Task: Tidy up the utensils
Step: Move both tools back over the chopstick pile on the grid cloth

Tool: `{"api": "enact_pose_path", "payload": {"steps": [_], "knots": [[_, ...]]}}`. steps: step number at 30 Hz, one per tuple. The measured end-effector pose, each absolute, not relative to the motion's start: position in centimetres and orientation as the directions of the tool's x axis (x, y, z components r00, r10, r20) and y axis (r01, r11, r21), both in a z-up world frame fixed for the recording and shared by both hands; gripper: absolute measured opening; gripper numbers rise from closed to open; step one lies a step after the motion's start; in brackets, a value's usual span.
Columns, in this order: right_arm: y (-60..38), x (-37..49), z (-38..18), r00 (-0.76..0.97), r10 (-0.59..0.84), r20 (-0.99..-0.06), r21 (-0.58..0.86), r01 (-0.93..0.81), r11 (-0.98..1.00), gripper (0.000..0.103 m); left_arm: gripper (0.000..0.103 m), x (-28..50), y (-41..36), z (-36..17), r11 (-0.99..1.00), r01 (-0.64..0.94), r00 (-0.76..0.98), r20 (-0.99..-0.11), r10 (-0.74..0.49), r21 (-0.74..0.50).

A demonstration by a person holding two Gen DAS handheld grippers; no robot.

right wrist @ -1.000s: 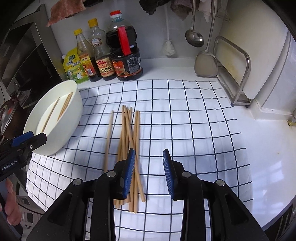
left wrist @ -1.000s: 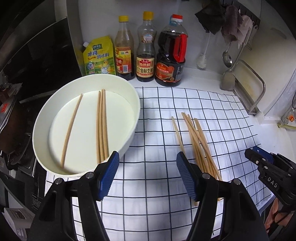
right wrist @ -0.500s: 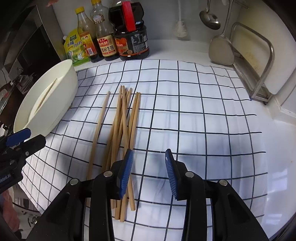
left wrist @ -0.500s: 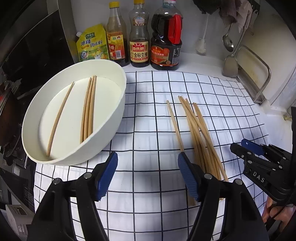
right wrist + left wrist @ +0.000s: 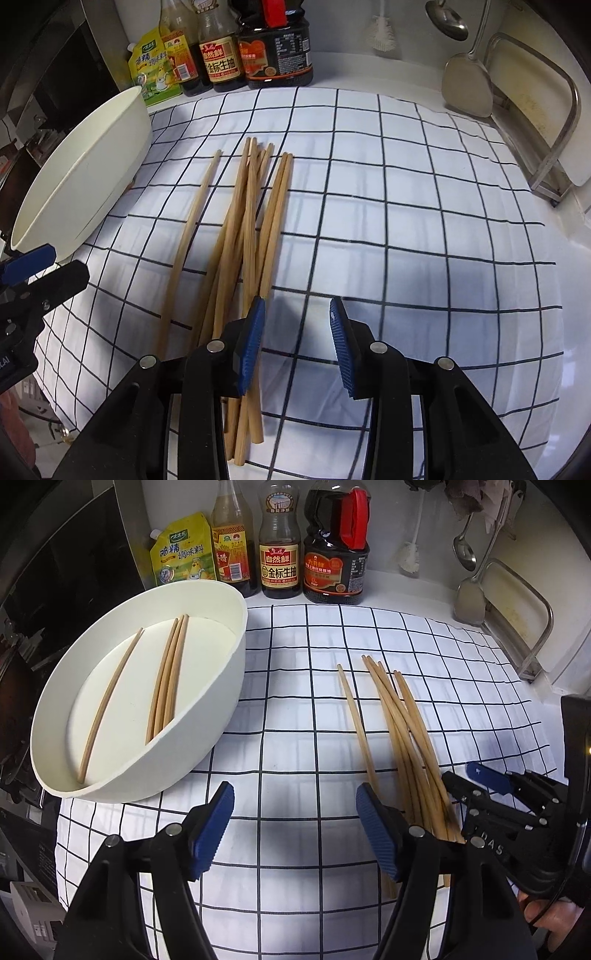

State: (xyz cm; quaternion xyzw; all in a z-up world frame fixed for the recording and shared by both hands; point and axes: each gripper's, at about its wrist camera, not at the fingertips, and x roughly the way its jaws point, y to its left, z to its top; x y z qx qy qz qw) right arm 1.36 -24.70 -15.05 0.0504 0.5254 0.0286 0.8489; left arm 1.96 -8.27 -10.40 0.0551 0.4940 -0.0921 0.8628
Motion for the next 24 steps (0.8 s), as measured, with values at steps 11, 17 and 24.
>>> {"api": "enact_pose_path", "payload": {"steps": [11,17,24], "knots": [[-24.3,1.4,-15.2,0.453,0.081,-0.888,0.093,0.004,0.996,0.035,0.069,2.5,-8.2,-11.2,0.98,0.201,0.492,-0.865,-0.101,0.0],[-24.3,1.3,-15.3,0.463,0.062,-0.884,0.073,0.007,0.997,0.035,0.069,2.7,-8.3,-11.7,0.979,0.204,0.482,-0.87,-0.101,-0.001],[-23.6,1.2,-15.7,0.453,0.059,-0.89,0.054,-0.024,0.998,0.035,0.069,2.8,-8.7,-12.0,0.978,0.209,0.469,-0.876,-0.112,-0.013]]}}
